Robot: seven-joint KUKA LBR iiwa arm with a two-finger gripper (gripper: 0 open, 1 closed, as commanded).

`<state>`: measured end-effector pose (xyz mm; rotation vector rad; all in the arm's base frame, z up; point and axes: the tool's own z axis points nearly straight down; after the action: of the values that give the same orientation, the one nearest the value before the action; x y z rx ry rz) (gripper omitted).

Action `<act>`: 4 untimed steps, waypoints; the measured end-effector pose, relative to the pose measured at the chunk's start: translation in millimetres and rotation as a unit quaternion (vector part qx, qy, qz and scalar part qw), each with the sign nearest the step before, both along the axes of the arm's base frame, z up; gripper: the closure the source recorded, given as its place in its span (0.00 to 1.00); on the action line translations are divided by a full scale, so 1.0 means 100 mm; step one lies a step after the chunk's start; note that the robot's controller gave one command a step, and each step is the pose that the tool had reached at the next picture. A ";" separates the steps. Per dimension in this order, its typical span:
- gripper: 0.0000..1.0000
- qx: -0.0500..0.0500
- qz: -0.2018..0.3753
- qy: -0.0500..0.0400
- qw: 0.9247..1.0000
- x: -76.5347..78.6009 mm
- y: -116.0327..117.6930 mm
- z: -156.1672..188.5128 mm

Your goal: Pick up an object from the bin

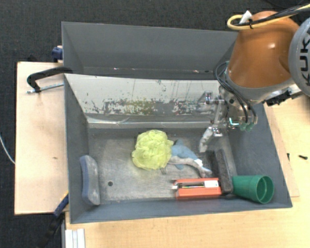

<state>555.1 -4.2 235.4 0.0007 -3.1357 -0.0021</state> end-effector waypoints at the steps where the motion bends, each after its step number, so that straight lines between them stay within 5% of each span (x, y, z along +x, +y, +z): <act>1: 0.00 0.000 0.000 -0.004 1.000 0.01 0.00 0.04; 2: 0.00 0.000 -0.010 -0.008 1.000 0.11 -0.10 -0.40; 3: 0.00 0.000 -0.024 -0.004 1.000 -0.24 -0.22 -0.87; 4: 0.00 0.000 -0.032 -0.001 0.999 -0.29 -0.44 -1.10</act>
Offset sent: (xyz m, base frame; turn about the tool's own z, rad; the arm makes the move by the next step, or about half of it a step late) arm 0.0229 -0.0301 -0.1356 0.0588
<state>525.6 -48.1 125.1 -0.1009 -3.1371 -0.0020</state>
